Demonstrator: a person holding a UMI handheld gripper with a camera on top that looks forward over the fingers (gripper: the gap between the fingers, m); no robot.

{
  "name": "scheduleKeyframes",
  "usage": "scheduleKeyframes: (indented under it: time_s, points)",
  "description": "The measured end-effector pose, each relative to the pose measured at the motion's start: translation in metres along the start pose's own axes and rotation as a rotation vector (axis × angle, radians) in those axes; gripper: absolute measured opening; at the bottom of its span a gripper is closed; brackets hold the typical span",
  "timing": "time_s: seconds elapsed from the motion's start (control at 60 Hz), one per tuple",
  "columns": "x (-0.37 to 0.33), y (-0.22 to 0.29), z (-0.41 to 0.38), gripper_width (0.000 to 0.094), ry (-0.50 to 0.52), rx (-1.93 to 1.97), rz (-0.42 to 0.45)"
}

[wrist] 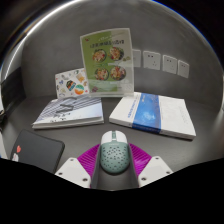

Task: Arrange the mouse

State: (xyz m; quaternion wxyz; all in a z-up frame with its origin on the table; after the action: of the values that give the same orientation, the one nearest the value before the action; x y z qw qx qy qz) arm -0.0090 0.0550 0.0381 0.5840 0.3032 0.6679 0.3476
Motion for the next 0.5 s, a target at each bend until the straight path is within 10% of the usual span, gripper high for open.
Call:
scheduleKeyframes:
  time_s: [0.25,0.5]
  points:
    - [-0.076,0.044,-0.026,0.0419,-0.121,0.103,0.189]
    - [-0.167,0.070,-0.229,0.0412,-0.099,0.032,0.374]
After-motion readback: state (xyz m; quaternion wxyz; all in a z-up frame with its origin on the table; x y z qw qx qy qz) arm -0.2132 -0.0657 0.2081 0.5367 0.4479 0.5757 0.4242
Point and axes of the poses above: the point between the fingertips, and its own axes, seen from behind it with the camera up: z to the right, y up, x forward, the way the camera looks, the point moved 8 cm from there along -x, backward, against the way the camera looks, and after that the axes turned 4 degrees about x, right-handed, at the moved point
